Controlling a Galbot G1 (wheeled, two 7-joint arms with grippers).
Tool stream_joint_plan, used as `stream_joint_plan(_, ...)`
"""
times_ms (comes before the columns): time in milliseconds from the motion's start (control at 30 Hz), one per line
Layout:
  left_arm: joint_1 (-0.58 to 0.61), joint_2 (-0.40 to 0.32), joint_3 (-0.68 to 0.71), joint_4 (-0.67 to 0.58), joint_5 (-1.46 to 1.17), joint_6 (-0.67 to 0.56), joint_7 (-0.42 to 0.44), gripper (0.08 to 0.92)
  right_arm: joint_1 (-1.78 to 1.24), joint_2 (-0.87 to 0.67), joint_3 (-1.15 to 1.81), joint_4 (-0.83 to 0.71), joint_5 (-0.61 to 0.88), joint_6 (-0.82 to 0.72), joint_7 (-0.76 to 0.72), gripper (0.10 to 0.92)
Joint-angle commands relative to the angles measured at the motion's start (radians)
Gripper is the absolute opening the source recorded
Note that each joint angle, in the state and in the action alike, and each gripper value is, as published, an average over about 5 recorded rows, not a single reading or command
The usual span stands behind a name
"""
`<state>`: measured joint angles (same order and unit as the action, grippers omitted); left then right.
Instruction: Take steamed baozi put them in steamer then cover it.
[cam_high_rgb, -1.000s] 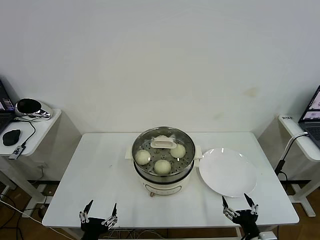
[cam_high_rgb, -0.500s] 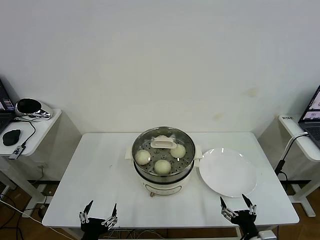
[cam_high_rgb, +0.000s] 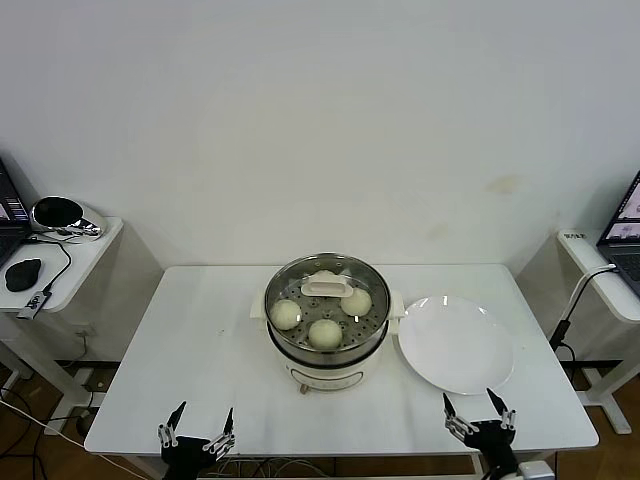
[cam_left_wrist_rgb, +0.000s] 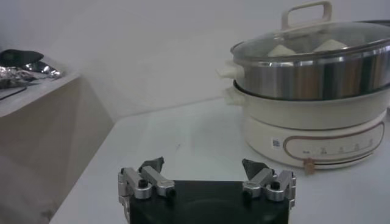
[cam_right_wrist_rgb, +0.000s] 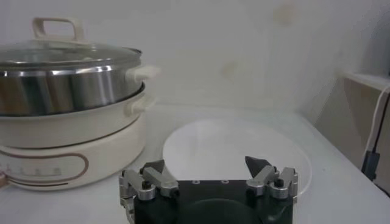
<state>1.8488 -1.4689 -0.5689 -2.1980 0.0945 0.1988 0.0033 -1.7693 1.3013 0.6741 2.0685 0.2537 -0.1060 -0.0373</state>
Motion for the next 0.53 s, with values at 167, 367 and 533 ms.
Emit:
stream_joint_plan(167, 0.001, 0.002, -0.002, 0.001, -0.001, -0.002, 0.000, 0.823, -0.001, -0.003, 0.009, 0.006, -0.013, 0.000, -0.023, 0.823)
stream_joint_plan(367, -0.001, 0.005, -0.005, 0.002, -0.001, -0.001, 0.002, 0.823, 0.003, -0.008, 0.010, 0.000, -0.018, 0.002, -0.033, 0.823)
stream_joint_plan(533, 0.001, 0.004, -0.006, 0.004, -0.001, 0.000, 0.002, 0.823, -0.001, -0.012, 0.011, -0.004, -0.022, 0.005, -0.037, 0.823)
